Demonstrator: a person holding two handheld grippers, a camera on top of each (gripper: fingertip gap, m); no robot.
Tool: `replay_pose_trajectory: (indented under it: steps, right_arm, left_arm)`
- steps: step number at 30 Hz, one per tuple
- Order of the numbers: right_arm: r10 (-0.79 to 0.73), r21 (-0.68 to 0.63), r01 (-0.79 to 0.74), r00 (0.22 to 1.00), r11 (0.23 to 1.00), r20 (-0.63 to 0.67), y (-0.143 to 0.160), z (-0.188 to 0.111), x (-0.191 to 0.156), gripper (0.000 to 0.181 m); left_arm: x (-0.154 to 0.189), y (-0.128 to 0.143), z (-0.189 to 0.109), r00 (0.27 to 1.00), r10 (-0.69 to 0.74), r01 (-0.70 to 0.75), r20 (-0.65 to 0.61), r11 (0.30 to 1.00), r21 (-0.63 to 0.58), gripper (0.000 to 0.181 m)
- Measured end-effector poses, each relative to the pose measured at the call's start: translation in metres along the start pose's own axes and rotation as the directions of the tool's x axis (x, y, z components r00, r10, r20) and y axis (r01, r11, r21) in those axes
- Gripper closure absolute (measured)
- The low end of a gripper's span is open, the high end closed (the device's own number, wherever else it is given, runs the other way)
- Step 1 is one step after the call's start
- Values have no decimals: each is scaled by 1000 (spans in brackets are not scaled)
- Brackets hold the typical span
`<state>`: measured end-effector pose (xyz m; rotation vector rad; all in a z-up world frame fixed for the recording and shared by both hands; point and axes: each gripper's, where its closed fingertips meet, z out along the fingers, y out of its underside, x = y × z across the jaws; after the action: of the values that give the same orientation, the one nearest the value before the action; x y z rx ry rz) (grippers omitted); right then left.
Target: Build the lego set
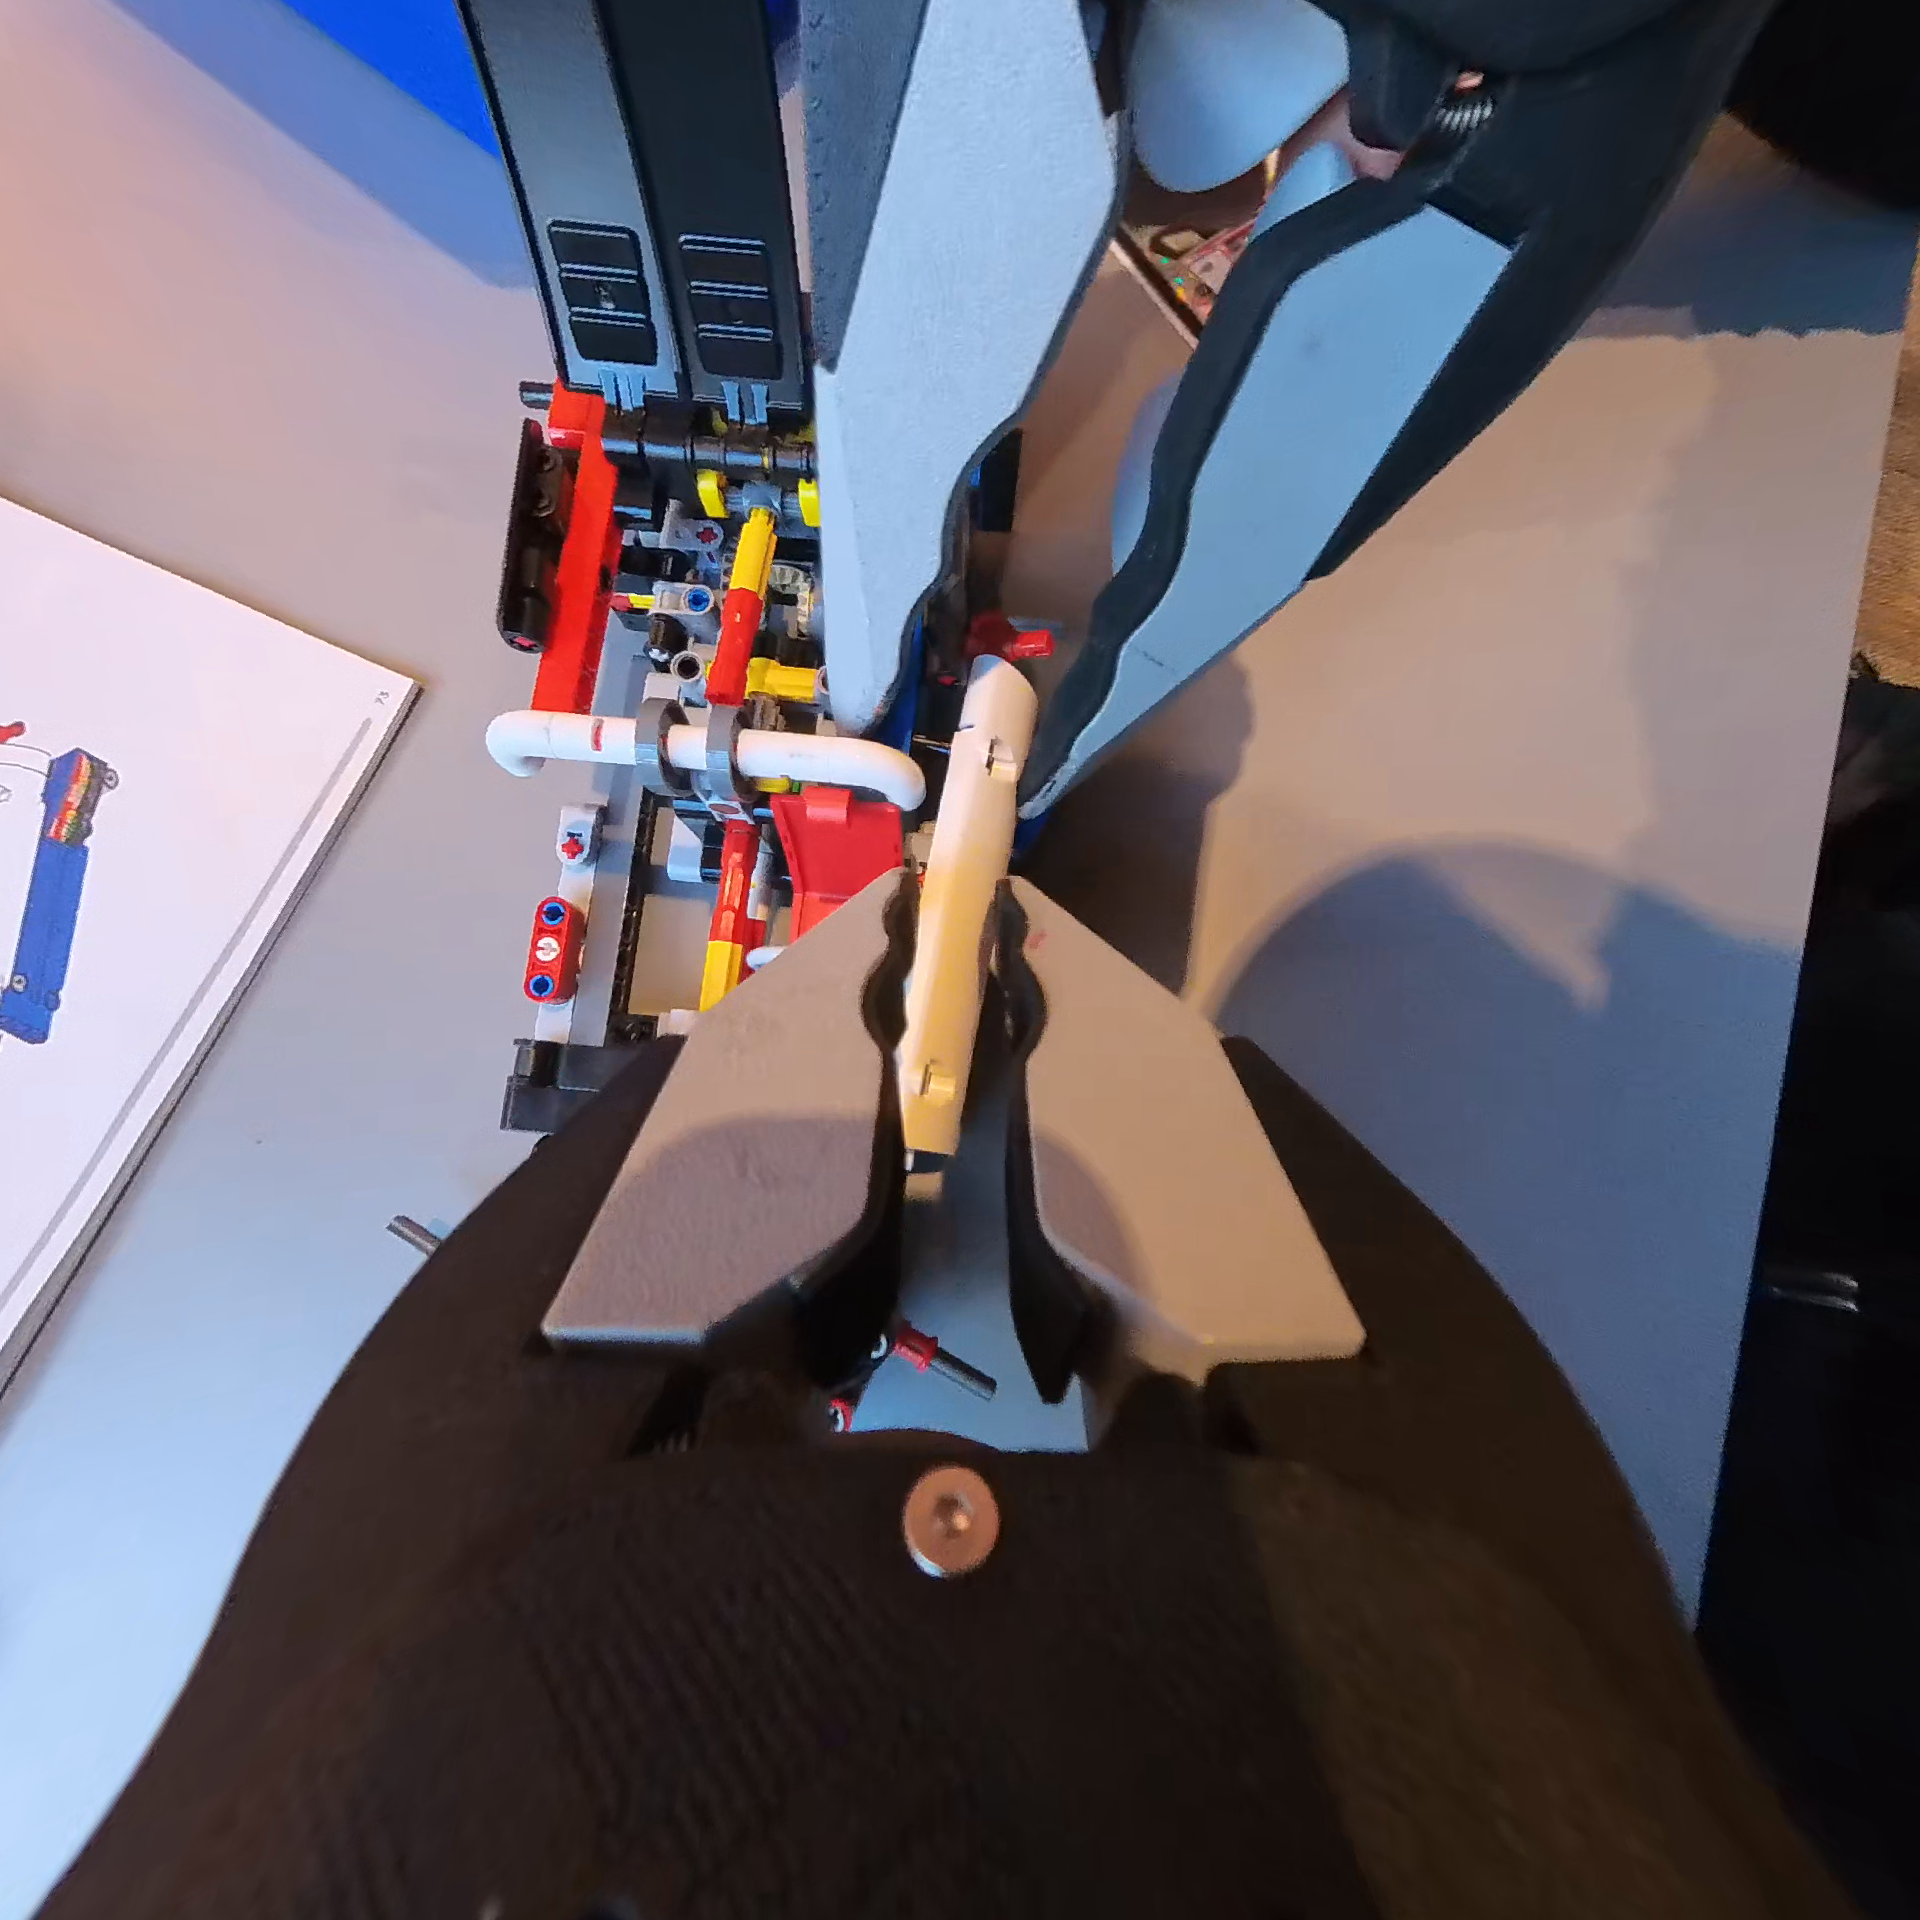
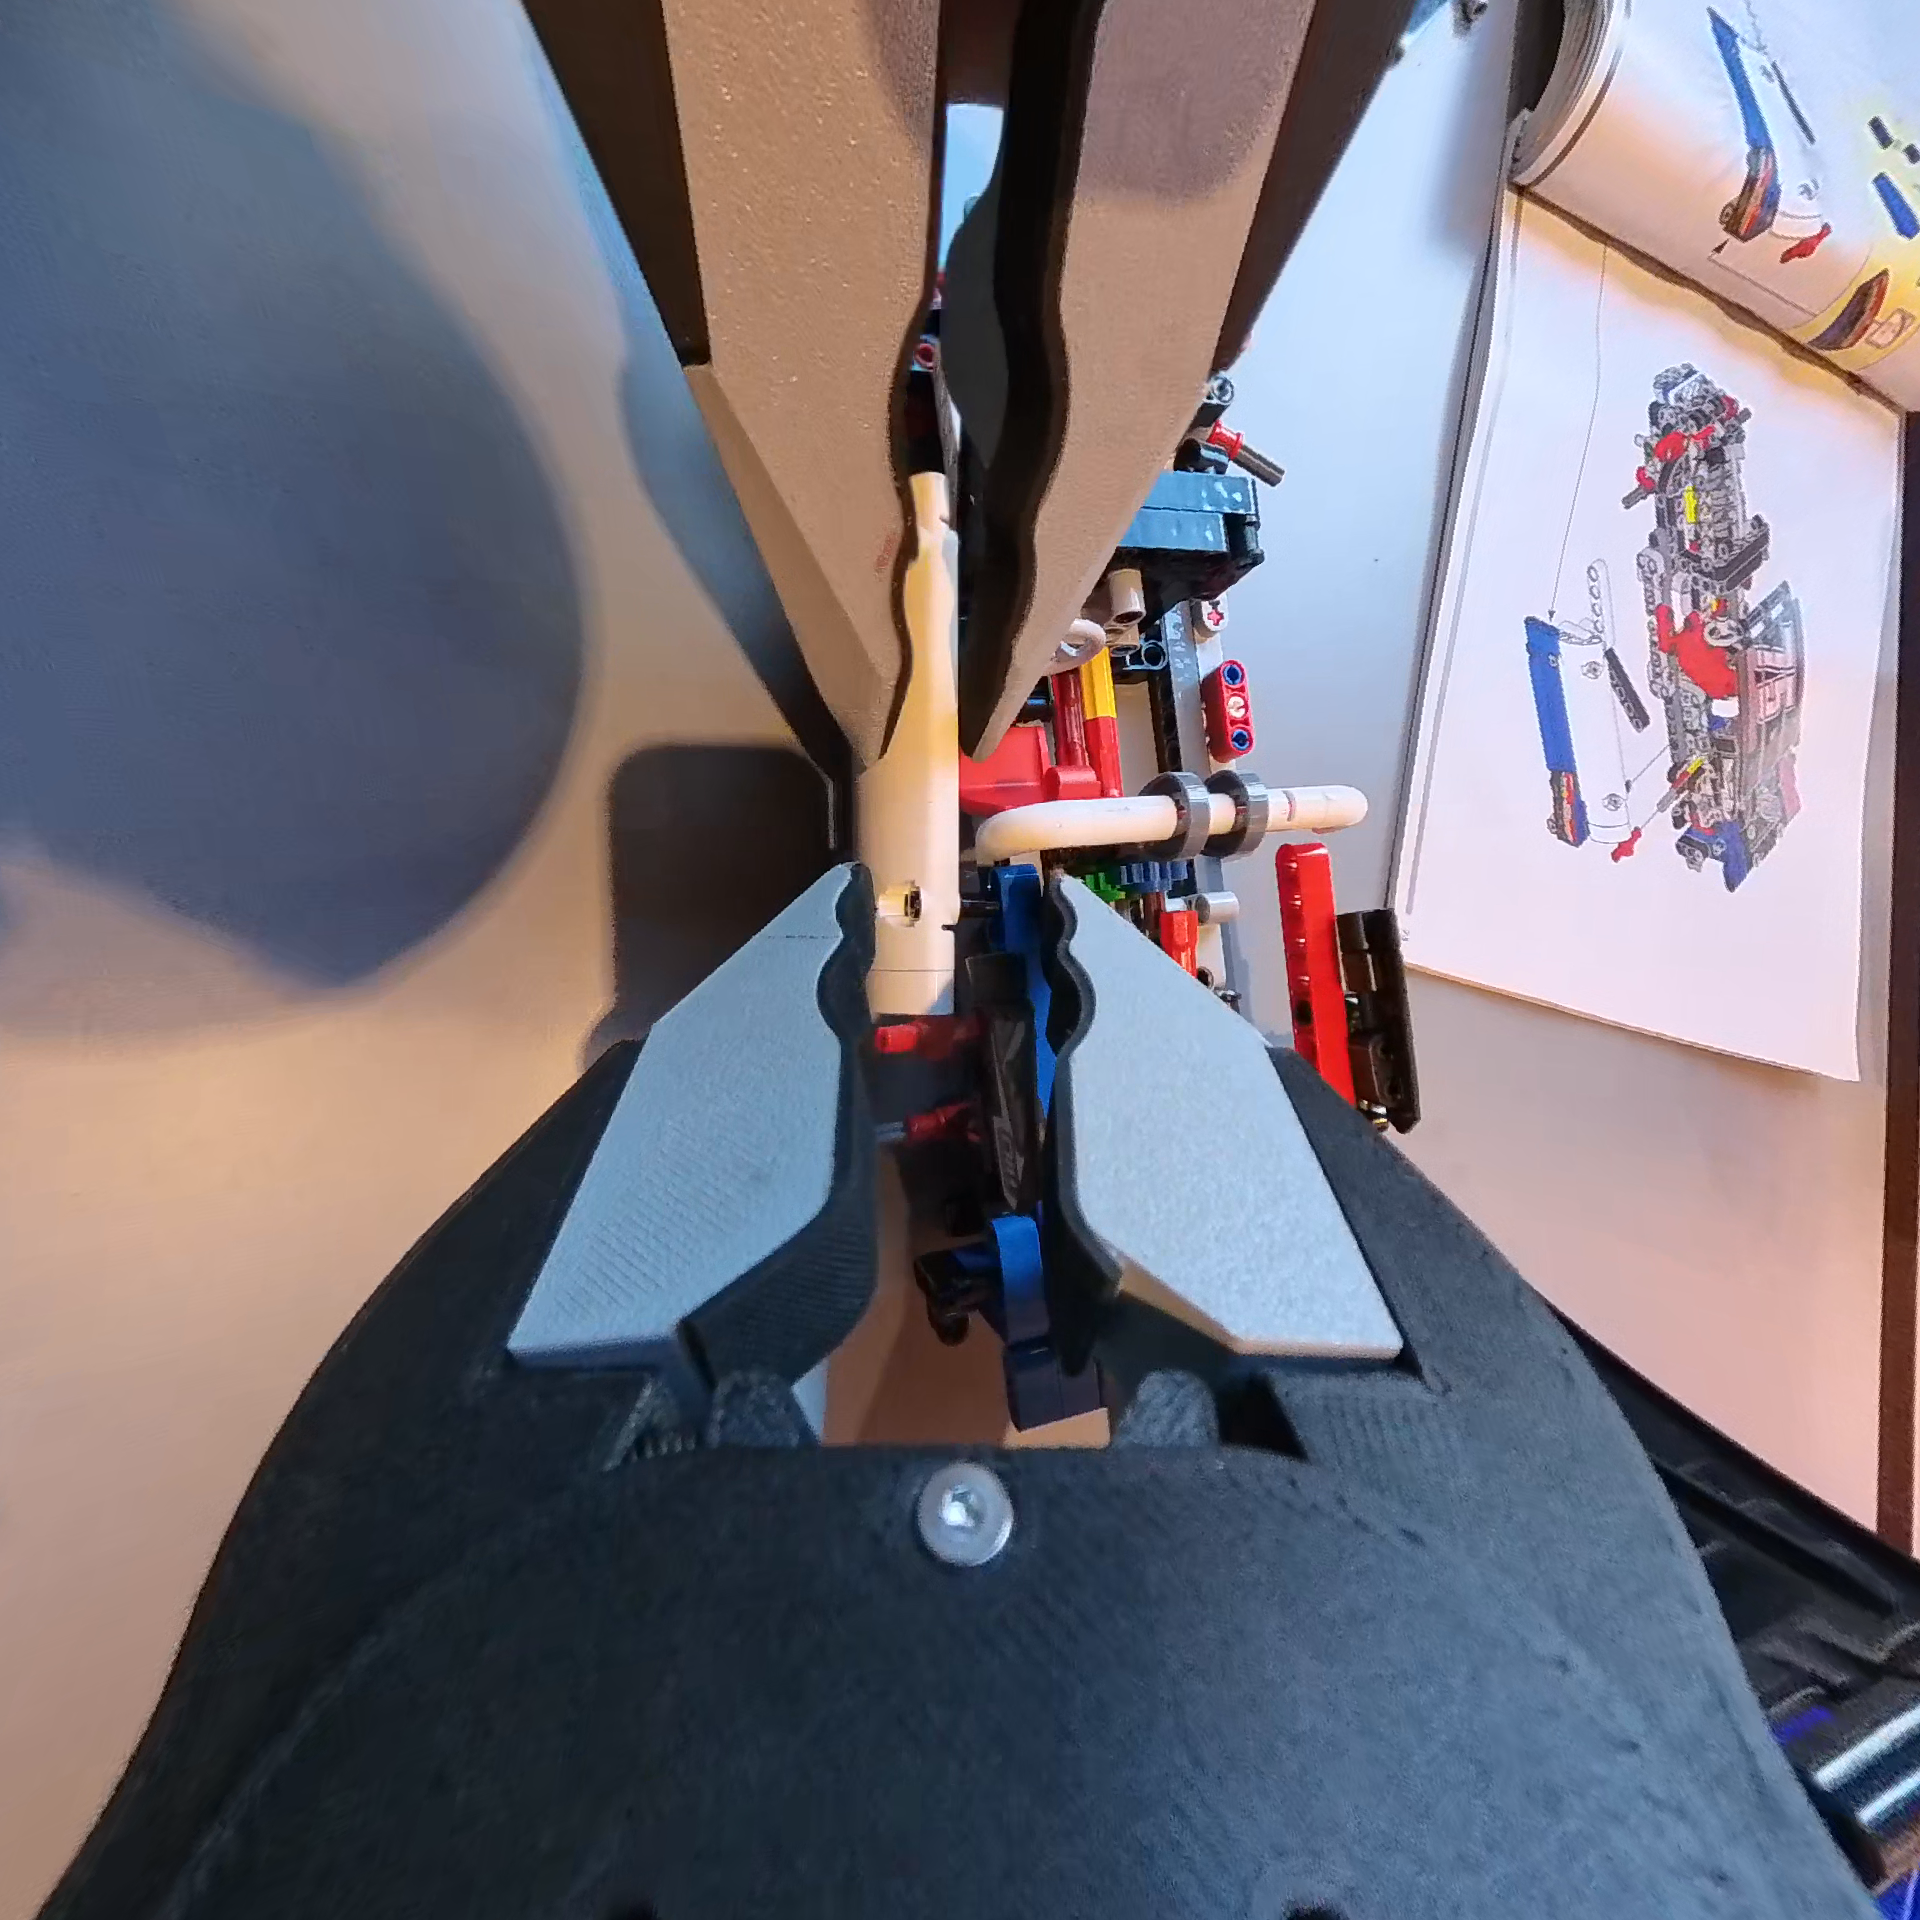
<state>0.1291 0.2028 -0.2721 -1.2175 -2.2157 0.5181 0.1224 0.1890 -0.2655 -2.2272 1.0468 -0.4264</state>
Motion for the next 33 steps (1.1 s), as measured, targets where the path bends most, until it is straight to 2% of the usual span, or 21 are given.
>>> replay_pose_trajectory:
  steps: [8,12,14,17,22,26,30,33]
  right_arm:
    - [13,11,-13,1000,1000,-10,0,-1,3,150]
    - [33,21,-33,999,999,-30,-1,-6,9,159]
    - [52,16,-51,998,999,-28,-1,-6,11,158]
    - [61,-15,-61,997,998,-37,-1,-4,13,151]
    - [92,-72,-93,996,993,-18,-1,0,14,158]
    - [168,-119,-166,986,979,5,0,1,16,157]
    - [143,-179,-145,989,973,-29,0,-1,19,158]
    - [147,-201,-150,989,968,-33,1,-2,22,152]
  left_arm:
    - [-3,-1,0,993,-92,94,-73,995,27,176]
    - [-7,0,-2,985,-145,149,-90,988,34,176]
    - [-7,0,-2,979,-174,179,-106,983,41,177]
    - [-8,1,-3,977,-182,188,-108,981,47,177]
    - [-13,2,-4,970,-214,222,-119,973,60,177]
    - [-15,2,-5,960,-241,253,-146,965,69,178]
    - [-17,2,-5,959,-243,256,-147,964,75,178]
    - [-18,1,-4,958,-242,256,-153,964,78,178]
